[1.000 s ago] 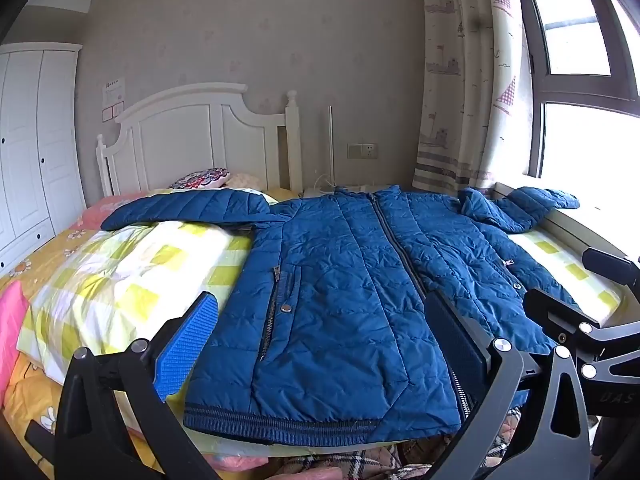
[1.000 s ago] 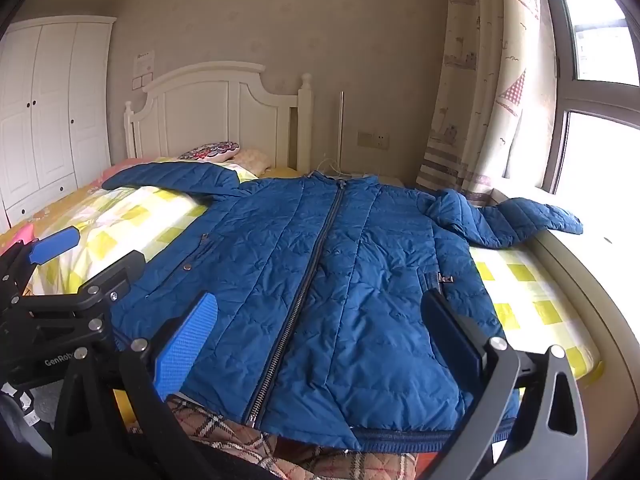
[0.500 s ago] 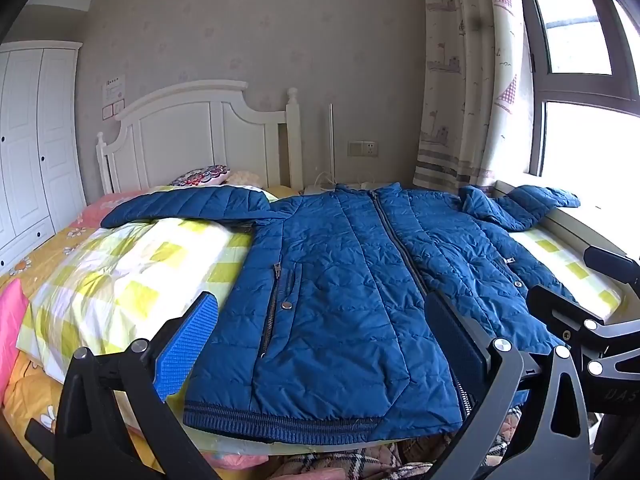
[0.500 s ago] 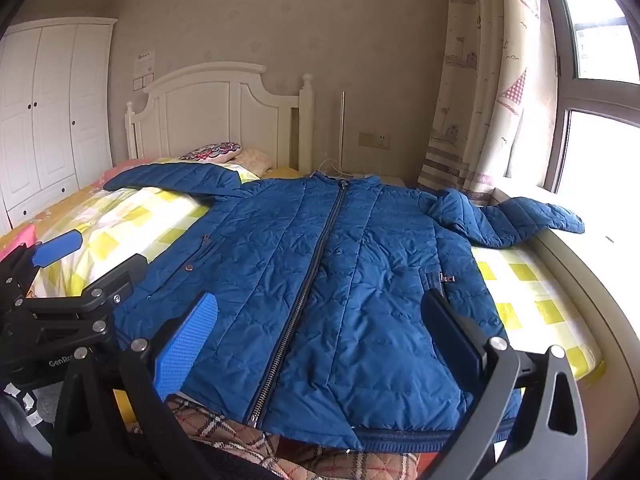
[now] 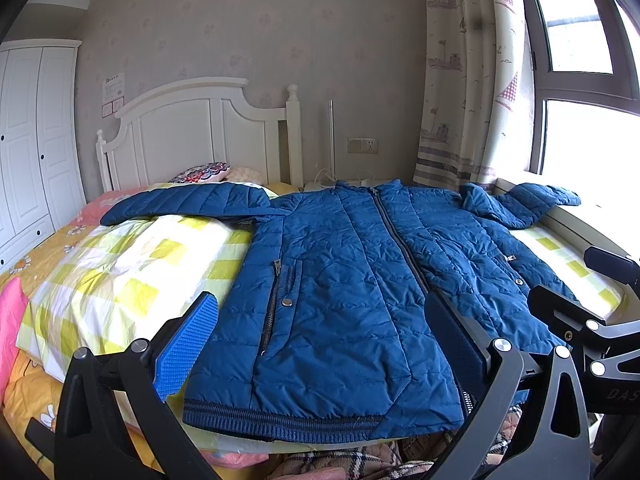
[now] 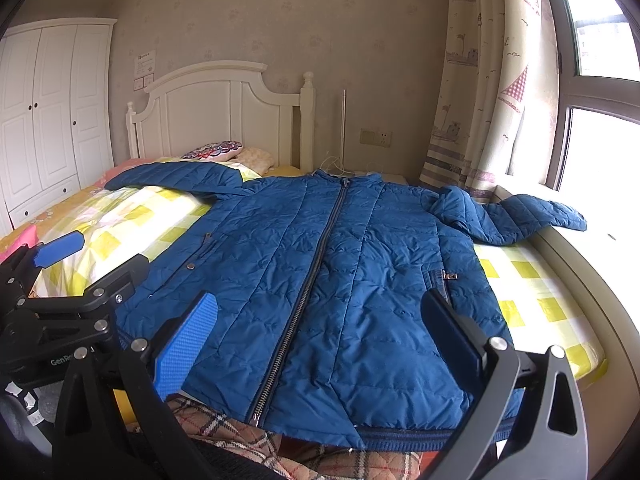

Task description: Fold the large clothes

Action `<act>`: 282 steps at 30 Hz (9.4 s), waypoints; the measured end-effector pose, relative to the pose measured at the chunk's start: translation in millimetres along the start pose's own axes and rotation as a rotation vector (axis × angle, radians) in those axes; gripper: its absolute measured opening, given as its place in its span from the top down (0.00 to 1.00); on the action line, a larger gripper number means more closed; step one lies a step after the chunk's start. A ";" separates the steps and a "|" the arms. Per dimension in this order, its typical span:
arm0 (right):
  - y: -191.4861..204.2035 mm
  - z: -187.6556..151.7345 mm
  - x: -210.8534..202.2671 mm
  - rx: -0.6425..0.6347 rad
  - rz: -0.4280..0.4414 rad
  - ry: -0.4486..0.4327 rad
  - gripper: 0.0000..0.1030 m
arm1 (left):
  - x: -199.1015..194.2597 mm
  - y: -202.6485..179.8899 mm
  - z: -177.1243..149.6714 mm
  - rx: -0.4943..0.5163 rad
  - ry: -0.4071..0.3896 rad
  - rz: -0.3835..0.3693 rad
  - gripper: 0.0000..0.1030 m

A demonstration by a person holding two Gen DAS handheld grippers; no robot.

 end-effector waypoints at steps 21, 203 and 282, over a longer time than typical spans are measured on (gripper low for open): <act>1.4 -4.2 4.8 0.009 0.012 0.008 0.02 | 2.6 3.2 -2.0 -0.002 0.012 -0.002 0.04; -288.8 -23.0 360.2 0.566 0.045 0.197 0.38 | 291.4 -80.1 130.6 -0.282 0.100 -0.342 0.87; -220.7 87.7 445.5 0.175 -0.020 0.357 0.30 | 433.8 -11.6 73.2 -0.352 0.366 -0.111 0.07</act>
Point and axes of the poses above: each gripper's, at about its wrist camera, not at the fingertips, and x roughly the way its jaws point, y to its left, z to its top, the point moved 8 cm from there along x, roughly the way its jaws point, and after that the axes turned 13 degrees about -x, right-handed, at the moved point
